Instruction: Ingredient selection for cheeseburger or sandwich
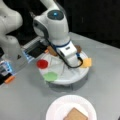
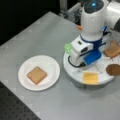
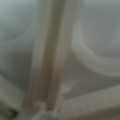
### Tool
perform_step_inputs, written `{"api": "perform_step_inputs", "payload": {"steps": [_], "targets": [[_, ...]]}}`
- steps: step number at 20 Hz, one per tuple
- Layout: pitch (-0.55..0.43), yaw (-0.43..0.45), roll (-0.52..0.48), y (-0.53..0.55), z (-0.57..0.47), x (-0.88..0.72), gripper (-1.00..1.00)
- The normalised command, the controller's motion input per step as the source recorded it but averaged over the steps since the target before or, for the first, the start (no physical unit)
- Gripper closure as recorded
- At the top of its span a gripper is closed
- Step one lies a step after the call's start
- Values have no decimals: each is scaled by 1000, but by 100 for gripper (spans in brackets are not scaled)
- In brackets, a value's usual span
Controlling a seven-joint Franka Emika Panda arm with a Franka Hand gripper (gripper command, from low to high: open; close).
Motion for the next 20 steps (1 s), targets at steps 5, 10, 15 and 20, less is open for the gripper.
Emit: {"api": "perform_step_inputs", "payload": {"steps": [5,10,15,20], "targets": [[41,-12,73,-10,-29,-5,-100],[40,-12,73,-4,-28,-13,-100],[-126,-482,-122,34,41,-50,-100],[-206,-466,-220,110,50,-70,-100]]}}
